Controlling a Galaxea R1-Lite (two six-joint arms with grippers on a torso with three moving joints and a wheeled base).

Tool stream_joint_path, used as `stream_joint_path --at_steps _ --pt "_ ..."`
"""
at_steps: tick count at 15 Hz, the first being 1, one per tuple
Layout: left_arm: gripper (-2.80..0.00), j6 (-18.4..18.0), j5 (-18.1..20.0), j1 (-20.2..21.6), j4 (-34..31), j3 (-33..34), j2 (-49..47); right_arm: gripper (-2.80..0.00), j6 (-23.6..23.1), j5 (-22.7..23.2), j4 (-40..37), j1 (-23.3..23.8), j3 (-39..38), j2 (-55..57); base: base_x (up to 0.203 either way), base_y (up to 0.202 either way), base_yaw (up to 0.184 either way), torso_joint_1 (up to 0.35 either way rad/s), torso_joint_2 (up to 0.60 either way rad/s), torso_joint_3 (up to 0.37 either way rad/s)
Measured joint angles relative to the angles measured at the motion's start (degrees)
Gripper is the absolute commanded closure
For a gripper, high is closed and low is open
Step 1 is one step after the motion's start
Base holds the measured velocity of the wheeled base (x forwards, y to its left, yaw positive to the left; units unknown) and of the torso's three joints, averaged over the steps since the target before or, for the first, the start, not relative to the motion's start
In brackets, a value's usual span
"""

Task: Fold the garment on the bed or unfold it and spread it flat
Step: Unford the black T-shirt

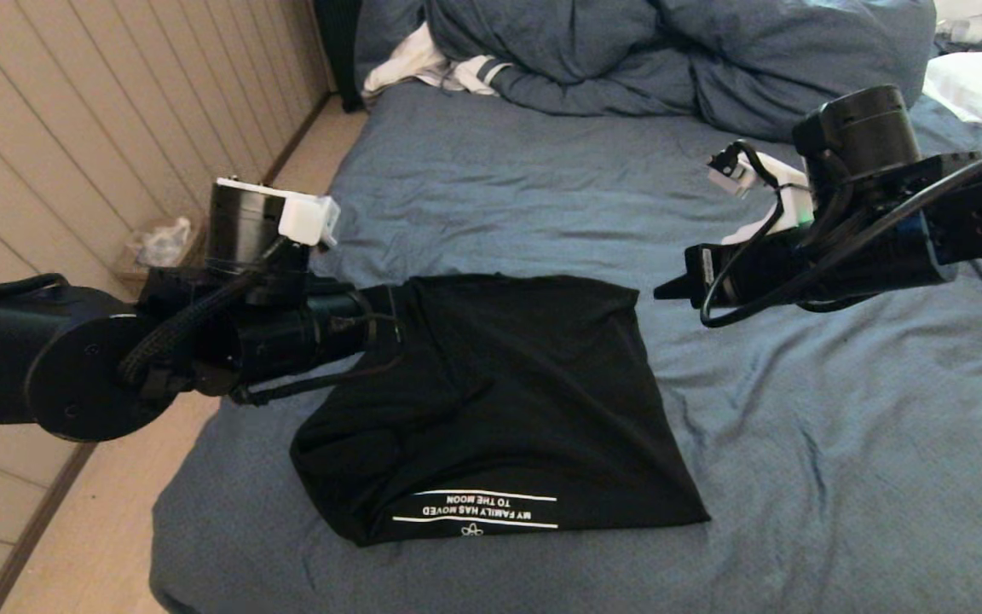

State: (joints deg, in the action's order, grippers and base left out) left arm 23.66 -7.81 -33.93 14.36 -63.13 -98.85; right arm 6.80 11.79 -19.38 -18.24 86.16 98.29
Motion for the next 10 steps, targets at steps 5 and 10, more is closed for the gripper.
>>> stream_joint_path --at_steps 5,10 --pt "-2.8 -0.3 -3.6 -0.2 0.5 0.5 -3.0 0.0 -1.4 0.3 1.3 1.0 1.8 0.8 0.0 0.0 0.0 0.0 0.0 0.0" --pt "-2.8 -0.4 -4.1 -0.4 1.6 -1.5 -4.8 0.0 -1.6 0.9 1.3 1.9 2.6 1.5 0.0 0.0 0.0 0.0 0.0 0.0"
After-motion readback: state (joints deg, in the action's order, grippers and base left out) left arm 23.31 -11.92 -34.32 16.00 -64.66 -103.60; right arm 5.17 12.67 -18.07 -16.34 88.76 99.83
